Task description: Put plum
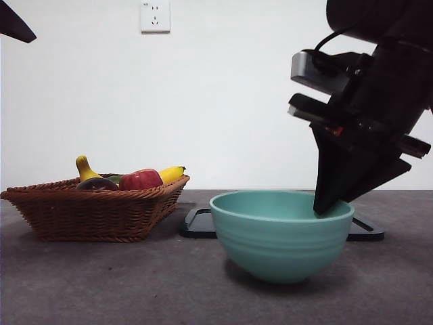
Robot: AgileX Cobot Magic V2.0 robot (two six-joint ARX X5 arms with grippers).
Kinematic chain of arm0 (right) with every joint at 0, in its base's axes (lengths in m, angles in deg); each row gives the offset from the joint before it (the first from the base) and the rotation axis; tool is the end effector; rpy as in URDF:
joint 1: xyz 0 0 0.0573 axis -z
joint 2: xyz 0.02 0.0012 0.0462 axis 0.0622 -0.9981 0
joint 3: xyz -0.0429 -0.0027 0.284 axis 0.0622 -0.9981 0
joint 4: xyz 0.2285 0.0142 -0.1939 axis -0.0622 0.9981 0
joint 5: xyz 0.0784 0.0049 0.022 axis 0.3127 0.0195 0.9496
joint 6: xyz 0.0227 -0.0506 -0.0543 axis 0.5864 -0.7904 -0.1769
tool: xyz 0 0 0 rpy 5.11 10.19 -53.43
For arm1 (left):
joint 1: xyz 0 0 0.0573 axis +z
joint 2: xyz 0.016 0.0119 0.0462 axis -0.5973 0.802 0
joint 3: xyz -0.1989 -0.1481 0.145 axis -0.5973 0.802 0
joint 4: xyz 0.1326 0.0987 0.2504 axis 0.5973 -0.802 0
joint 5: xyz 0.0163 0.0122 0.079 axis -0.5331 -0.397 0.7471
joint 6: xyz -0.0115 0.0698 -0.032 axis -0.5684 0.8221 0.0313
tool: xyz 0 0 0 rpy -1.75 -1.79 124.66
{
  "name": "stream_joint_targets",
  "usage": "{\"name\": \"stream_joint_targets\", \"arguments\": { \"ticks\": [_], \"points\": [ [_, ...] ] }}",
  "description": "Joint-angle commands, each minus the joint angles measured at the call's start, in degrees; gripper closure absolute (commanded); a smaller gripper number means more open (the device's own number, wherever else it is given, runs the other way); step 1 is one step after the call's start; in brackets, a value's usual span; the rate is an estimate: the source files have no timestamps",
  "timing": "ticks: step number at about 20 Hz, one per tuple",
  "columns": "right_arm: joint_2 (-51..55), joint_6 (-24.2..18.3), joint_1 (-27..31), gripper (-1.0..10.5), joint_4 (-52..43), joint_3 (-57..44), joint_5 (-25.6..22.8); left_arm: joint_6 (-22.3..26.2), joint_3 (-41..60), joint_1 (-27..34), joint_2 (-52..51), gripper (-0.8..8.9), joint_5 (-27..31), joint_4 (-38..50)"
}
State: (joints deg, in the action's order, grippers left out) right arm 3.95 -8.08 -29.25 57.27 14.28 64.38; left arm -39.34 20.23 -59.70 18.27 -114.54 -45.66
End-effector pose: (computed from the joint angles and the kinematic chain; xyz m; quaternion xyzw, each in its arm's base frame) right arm 0.2519 0.1738 0.1620 -0.0117 0.4995 0.2595 0.8264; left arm 0.1786 -0.1072 0.3285 -0.0094 0.3604 -0.3975 0.8438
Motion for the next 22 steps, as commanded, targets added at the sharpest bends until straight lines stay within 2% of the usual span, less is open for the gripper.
{"name": "stream_joint_targets", "arguments": {
  "ticks": [1,5,8,9,14,18,22],
  "points": [
    [-1.68,0.61,-0.55,9.3,-0.46,0.33,-0.26,0.46,-0.52,-0.28,0.42,4.12,-0.26,0.55],
    [-1.84,0.61,-0.7,9.1,-0.55,0.33,-0.28,0.46,-0.52,-0.28,0.42,4.11,-0.26,0.39],
    [-1.84,1.27,-0.7,7.0,-0.5,0.33,-0.22,0.46,-0.52,-0.28,0.42,4.11,-0.26,0.2],
    [-1.84,1.31,-0.7,6.9,-0.5,0.33,-0.15,0.46,-0.52,-0.28,0.42,4.11,-0.26,0.13],
    [2.23,2.12,-0.68,6.8,0.02,1.49,-0.24,0.46,-0.52,-0.28,0.42,4.11,-0.26,-0.9],
    [9.7,1.95,-0.7,6.8,5.07,4.66,0.46,0.46,-0.52,-0.28,0.42,4.11,-0.26,-0.9],
    [19.12,1.92,-0.7,6.8,10.78,5.73,5.66,0.46,-0.52,-0.28,0.42,4.11,-0.26,-0.9]
  ]
}}
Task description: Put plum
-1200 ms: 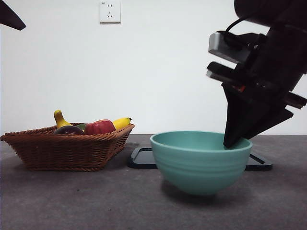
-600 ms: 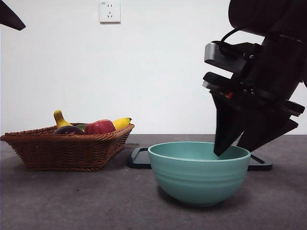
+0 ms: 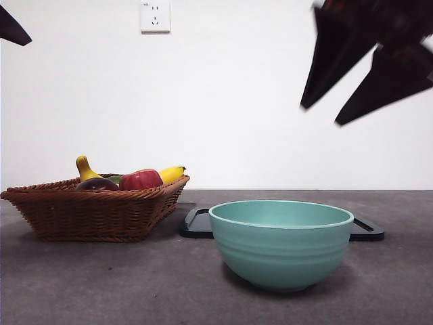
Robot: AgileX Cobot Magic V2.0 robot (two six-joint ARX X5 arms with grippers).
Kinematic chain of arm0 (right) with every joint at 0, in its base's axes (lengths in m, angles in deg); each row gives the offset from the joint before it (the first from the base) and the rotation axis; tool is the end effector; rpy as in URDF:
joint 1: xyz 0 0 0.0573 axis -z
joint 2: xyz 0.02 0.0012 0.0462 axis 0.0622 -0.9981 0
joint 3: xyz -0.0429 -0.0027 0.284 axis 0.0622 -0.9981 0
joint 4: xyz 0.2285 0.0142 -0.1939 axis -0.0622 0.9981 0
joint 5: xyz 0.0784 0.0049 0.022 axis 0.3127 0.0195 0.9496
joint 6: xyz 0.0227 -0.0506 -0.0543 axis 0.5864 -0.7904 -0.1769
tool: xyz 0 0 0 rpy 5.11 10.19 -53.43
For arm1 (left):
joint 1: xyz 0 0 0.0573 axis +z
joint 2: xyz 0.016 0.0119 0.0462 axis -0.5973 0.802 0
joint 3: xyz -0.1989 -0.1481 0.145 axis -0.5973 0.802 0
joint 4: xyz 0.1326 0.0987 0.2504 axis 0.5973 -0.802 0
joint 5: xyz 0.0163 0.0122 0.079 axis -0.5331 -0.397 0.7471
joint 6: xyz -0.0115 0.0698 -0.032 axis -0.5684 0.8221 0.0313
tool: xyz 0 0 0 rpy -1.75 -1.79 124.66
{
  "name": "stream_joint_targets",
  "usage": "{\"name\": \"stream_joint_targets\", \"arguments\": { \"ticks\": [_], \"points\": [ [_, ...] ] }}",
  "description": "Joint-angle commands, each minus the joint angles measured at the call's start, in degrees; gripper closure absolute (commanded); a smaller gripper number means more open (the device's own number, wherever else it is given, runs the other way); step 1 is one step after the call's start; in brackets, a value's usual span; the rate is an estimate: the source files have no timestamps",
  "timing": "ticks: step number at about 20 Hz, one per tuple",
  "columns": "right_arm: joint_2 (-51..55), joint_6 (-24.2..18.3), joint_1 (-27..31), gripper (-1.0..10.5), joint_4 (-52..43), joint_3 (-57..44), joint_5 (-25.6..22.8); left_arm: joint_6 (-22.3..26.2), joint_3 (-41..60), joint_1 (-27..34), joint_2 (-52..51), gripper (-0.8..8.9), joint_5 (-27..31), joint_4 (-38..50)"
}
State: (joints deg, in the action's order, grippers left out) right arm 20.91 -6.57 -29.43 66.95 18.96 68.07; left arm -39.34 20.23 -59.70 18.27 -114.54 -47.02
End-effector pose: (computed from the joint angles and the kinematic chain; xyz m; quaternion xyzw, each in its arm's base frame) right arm 0.2186 0.1580 0.2596 0.0338 0.4192 0.3083 0.8532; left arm 0.1768 -0.1064 0.3263 -0.0098 0.3714 -0.3957 0.8399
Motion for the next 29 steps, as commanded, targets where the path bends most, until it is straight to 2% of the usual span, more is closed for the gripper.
{"name": "stream_joint_targets", "arguments": {
  "ticks": [1,5,9,20,21,22,25,29],
  "points": [
    [4.37,0.42,-0.52,6.8,2.49,1.05,3.43,0.46,-0.52,-0.28,0.42,4.11,-0.26,0.46],
    [12.59,0.37,-0.52,6.8,10.29,1.05,6.84,0.22,-0.52,-0.28,0.42,4.11,-0.26,0.24],
    [17.4,0.35,-0.52,6.8,16.68,1.05,7.28,0.02,-0.52,-0.28,0.42,4.11,-0.26,0.17],
    [18.27,-0.74,-0.52,6.8,17.66,1.05,7.08,0.02,-0.52,-0.28,0.42,4.15,-0.26,0.2],
    [18.27,-0.76,-0.52,6.9,17.66,1.05,7.08,0.02,-0.52,-0.28,0.42,4.49,-0.26,0.17],
    [18.27,-0.87,-0.52,7.0,17.68,1.05,7.08,0.04,-0.52,-0.28,0.42,5.26,-0.26,0.2],
    [18.27,-1.25,-0.52,9.4,17.68,1.05,7.06,0.02,-0.52,-0.28,0.42,8.05,-0.26,0.22],
    [18.27,-1.36,-0.52,9.4,17.64,1.05,7.02,0.04,-0.52,-0.28,0.42,8.06,-0.26,0.26]
  ]
}}
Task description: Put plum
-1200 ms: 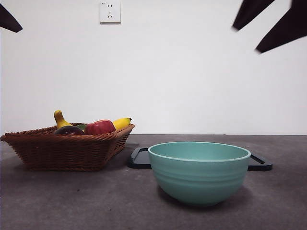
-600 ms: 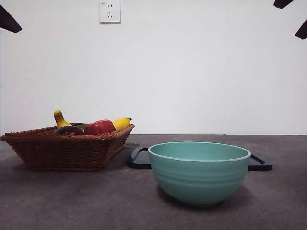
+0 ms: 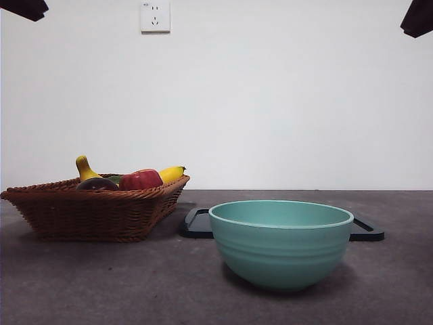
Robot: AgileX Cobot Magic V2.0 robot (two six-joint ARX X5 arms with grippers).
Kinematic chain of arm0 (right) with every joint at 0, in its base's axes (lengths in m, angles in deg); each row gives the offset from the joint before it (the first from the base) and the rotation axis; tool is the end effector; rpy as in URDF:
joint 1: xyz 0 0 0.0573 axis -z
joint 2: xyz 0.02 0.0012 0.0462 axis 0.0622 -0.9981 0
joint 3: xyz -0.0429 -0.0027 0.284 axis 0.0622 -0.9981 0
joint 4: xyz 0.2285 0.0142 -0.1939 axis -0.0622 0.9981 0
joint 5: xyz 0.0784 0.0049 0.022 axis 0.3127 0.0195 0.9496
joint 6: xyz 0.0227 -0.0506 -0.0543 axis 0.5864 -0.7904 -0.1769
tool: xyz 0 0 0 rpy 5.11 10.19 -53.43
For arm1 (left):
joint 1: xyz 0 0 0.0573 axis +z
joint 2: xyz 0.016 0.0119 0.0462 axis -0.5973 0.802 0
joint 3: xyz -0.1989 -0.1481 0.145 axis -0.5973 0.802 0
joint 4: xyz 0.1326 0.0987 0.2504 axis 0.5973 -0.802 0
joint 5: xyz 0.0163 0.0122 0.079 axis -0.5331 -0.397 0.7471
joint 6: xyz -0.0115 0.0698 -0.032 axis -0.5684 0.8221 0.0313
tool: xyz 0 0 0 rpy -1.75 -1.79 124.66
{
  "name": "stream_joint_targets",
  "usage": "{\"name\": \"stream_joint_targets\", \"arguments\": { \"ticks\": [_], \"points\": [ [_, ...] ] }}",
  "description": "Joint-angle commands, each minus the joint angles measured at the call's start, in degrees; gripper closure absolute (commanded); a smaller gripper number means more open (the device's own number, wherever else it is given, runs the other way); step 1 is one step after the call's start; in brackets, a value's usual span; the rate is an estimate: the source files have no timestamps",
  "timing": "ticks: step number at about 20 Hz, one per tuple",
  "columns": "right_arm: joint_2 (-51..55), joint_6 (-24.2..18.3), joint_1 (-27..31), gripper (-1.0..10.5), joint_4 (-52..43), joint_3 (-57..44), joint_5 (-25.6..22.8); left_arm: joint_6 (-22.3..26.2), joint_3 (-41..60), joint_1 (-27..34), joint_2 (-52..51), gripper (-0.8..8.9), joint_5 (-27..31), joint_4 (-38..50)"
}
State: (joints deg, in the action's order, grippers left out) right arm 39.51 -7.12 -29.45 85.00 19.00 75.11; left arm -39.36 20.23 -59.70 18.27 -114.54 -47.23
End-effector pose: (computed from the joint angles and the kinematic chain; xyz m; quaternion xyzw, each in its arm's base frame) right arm 0.1407 0.1163 0.2998 0.0509 0.4226 0.3627 0.8290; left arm 0.1765 -0.1063 0.3260 -0.0100 0.3732 -0.3953 0.8393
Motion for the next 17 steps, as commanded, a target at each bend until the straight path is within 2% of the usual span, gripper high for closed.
{"name": "stream_joint_targets", "arguments": {
  "ticks": [1,17],
  "points": [
    [-0.31,-0.61,-0.5,9.4,-0.42,1.01,0.0,0.04,-0.52,-0.28,0.42,8.06,-0.26,0.46],
    [-0.31,-0.63,-0.5,9.4,-0.46,1.01,0.0,0.09,-0.52,-0.26,-0.24,8.06,-0.26,1.22]
  ]
}}
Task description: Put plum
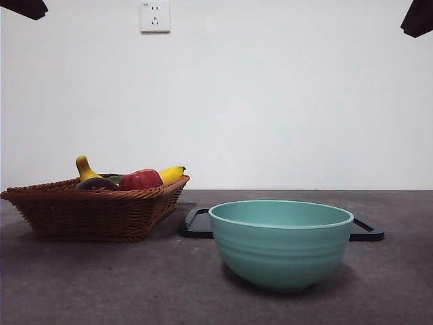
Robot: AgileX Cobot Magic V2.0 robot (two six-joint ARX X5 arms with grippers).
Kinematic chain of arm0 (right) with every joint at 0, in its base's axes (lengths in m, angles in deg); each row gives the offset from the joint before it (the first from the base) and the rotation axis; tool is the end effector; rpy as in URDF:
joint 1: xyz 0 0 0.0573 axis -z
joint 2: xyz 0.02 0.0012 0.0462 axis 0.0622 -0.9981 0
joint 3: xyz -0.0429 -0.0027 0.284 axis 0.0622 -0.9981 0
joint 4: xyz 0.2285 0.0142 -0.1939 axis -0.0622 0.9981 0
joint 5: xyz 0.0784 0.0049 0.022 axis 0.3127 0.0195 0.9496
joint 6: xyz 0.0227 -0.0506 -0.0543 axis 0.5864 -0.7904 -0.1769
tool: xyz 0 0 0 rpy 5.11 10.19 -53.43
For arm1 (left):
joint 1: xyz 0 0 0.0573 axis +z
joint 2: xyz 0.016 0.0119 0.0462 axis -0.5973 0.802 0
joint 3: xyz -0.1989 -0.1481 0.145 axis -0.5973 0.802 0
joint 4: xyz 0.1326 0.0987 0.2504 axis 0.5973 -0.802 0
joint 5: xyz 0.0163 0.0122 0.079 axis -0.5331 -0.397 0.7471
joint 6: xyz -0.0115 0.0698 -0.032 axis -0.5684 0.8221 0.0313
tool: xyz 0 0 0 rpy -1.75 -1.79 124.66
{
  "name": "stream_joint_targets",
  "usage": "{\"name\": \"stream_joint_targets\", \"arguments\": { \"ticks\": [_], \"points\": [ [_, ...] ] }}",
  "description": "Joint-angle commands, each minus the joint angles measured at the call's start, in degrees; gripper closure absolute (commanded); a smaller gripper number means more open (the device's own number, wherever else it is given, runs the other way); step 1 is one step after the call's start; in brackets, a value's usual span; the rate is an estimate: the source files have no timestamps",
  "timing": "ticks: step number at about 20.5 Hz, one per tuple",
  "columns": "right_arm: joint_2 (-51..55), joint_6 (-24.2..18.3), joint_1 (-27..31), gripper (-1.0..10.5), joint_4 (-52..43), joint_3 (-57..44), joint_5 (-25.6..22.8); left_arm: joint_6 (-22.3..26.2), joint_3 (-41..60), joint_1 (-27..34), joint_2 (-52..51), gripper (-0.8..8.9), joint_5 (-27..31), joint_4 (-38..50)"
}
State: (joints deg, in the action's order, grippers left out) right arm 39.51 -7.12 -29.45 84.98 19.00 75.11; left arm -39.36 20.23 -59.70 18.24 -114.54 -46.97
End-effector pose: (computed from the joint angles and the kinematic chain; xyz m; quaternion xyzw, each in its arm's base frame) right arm 0.1407 0.1164 0.2999 0.0510 0.4224 0.3628 0.8291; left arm 0.1767 -0.1064 0.3265 -0.0099 0.3708 -0.3957 0.8401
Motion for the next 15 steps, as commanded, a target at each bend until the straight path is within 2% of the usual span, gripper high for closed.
{"name": "stream_joint_targets", "arguments": {
  "ticks": [1,3,6,11,15],
  "points": [
    [-0.31,-0.63,-0.5,9.4,-0.44,1.01,0.0,-0.02,-0.52,-0.02,-0.96,8.06,-0.26,1.31],
    [-0.31,-0.63,-0.5,9.4,-0.44,1.01,0.0,1.14,-0.52,1.01,-3.54,8.06,-0.26,3.28],
    [-0.31,-0.63,-0.5,9.4,-0.44,1.01,0.0,6.93,-0.28,5.7,-10.1,8.06,0.37,11.43],
    [-0.31,-0.63,-0.5,9.4,-0.44,1.01,0.0,8.96,5.07,15.32,-22.67,8.06,14.32,27.3],
    [-0.31,-0.63,-0.5,9.4,-0.44,1.01,0.0,9.11,16.28,19.23,-30.51,8.06,19.61,37.13]
  ]
}}
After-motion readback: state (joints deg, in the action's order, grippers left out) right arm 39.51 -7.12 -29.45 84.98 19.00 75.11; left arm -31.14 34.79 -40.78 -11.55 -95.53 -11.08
